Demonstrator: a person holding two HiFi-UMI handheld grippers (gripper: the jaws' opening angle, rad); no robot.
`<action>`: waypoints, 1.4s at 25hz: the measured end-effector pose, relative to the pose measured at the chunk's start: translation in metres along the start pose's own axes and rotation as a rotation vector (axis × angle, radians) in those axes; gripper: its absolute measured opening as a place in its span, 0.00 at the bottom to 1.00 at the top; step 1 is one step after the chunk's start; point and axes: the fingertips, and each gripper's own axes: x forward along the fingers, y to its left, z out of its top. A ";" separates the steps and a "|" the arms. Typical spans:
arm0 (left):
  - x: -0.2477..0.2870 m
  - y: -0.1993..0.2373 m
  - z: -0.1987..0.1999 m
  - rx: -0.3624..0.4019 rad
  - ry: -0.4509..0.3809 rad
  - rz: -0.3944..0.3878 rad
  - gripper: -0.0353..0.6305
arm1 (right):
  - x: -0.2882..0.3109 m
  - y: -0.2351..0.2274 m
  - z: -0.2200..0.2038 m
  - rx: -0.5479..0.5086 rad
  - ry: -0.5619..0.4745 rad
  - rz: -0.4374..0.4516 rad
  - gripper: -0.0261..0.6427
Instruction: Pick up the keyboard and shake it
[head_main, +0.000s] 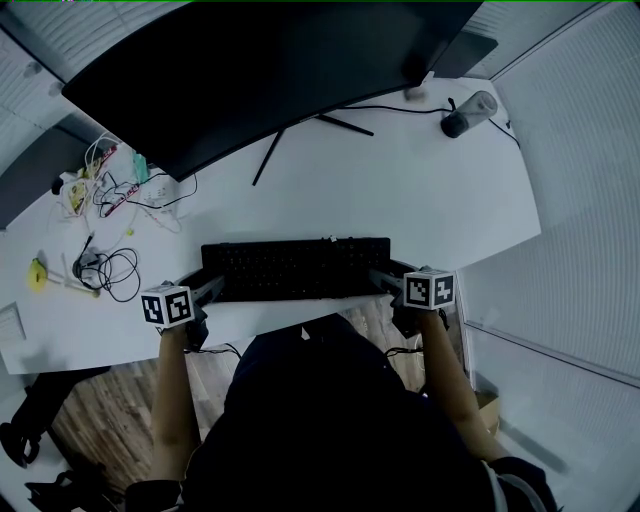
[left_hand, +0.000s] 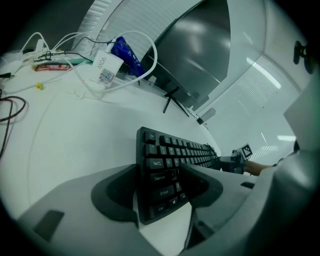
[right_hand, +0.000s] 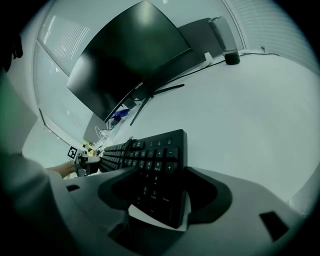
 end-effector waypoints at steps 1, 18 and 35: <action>-0.001 -0.002 -0.002 -0.016 0.007 -0.010 0.42 | -0.001 -0.001 0.001 -0.006 -0.001 -0.004 0.46; -0.028 -0.020 0.024 0.021 -0.198 0.039 0.39 | -0.038 0.027 0.066 -0.227 -0.162 -0.089 0.45; -0.043 -0.042 0.044 -0.019 -0.326 -0.007 0.39 | -0.086 0.066 0.109 -0.313 -0.204 -0.181 0.43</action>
